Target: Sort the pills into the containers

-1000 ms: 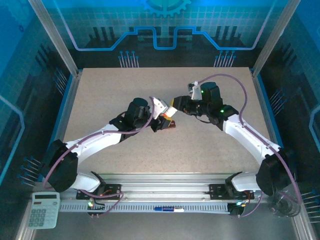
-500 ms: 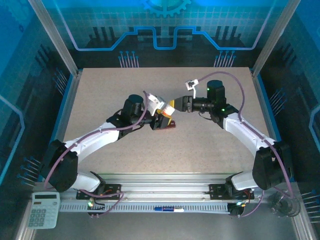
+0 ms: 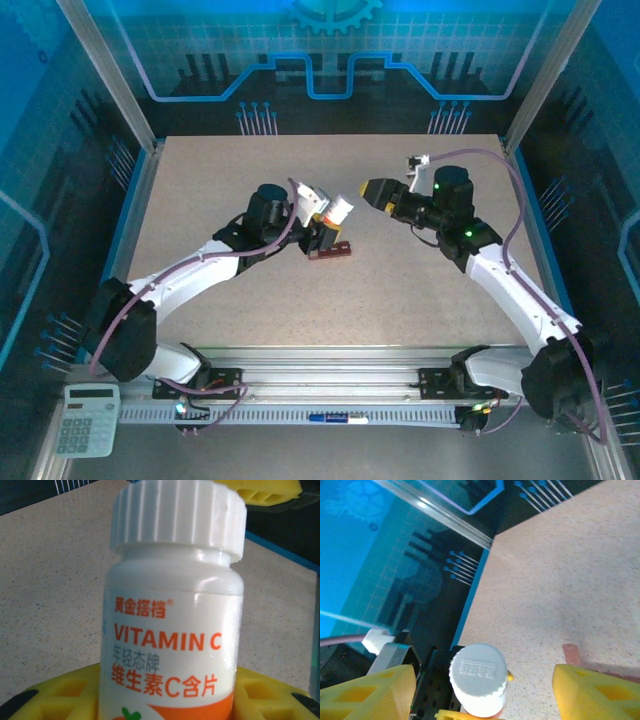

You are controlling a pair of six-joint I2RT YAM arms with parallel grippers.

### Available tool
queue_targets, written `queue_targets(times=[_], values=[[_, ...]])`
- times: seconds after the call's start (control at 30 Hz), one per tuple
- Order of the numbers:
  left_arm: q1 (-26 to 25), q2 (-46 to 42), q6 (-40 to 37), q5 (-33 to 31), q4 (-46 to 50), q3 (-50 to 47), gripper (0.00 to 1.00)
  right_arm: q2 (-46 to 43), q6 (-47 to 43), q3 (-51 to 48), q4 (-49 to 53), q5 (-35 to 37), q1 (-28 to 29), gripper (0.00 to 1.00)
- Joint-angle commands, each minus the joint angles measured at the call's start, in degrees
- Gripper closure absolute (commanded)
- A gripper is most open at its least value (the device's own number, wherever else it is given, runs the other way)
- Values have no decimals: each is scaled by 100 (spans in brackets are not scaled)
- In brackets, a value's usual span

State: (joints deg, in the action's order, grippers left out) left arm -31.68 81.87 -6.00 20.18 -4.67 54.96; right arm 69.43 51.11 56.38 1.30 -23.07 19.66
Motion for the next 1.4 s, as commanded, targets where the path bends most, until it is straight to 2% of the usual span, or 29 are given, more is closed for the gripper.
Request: queue_targets(times=[0.0,0.23,0.37,0.5,0.63,0.77,0.9,0.97,1.07,1.17,1.27,1.37], values=[[-55,59,-268,-111,164,234,100,239,179,282,388,390,227,26],[-152,104,-323,-157,232,278,100,685,83,588,406,539,632,26],[-186,94,-324,-189,236,270,100,839,93,637,380,535,752,29],[-188,61,-323,-225,213,252,100,887,44,621,379,472,828,38],[-186,26,-217,-243,74,200,100,846,-134,485,320,286,829,55],[-145,-51,-101,-107,-17,172,100,707,-909,215,-64,-287,663,58],[-20,-199,275,493,-247,83,100,594,-1513,-339,-1221,-1464,277,56],[41,-241,517,809,-406,50,100,637,-1358,-563,-1963,-1993,90,54],[45,-241,682,969,-431,89,100,745,-886,-810,-2798,-2403,-56,53],[47,-224,625,875,-398,104,100,713,-365,-925,-3326,-2460,-95,36],[47,-206,443,727,-192,154,100,491,-147,-953,-3268,-2293,-119,28],[46,-215,205,513,-8,154,100,150,-110,-995,-2749,-1825,-120,26]])
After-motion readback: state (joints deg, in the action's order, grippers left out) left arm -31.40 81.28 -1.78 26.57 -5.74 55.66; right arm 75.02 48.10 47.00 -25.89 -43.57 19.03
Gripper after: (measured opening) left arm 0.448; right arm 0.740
